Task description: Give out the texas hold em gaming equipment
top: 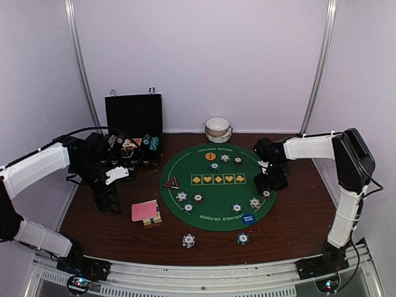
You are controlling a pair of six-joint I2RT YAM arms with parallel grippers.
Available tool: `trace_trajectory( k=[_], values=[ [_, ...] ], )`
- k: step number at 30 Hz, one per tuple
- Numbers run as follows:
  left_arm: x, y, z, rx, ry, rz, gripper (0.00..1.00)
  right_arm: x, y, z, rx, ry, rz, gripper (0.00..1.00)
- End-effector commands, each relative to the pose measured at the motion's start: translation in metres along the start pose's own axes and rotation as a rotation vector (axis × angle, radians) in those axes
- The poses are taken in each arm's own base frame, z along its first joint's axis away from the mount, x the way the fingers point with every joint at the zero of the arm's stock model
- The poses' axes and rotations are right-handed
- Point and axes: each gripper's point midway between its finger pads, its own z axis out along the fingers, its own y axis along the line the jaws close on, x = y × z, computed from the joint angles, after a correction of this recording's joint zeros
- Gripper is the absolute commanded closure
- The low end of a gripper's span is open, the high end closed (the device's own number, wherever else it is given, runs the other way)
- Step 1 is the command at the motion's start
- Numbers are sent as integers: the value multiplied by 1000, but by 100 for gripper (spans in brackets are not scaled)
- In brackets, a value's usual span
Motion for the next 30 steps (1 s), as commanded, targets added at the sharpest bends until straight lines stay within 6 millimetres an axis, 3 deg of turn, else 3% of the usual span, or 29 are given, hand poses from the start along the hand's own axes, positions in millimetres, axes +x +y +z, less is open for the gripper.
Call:
trace_trajectory(
  k=[1, 7, 16, 21, 30],
  values=[
    [-6, 3, 15, -26, 21, 45, 3, -15, -5, -31, -3, -88, 31, 20],
    [-12, 4, 33, -32, 60, 88, 3, -30, 2, -78, -52, -197, 54, 1],
    [-21, 9, 54, -46, 89, 162, 2, -38, 44, -135, -114, -319, 22, 1],
    [-23, 10, 62, -49, 93, 188, 2, -35, 65, -151, -159, -352, 5, 0],
    [-25, 8, 73, -36, 80, 265, 2, -27, 82, -162, -212, -375, 0, 0]
  ],
)
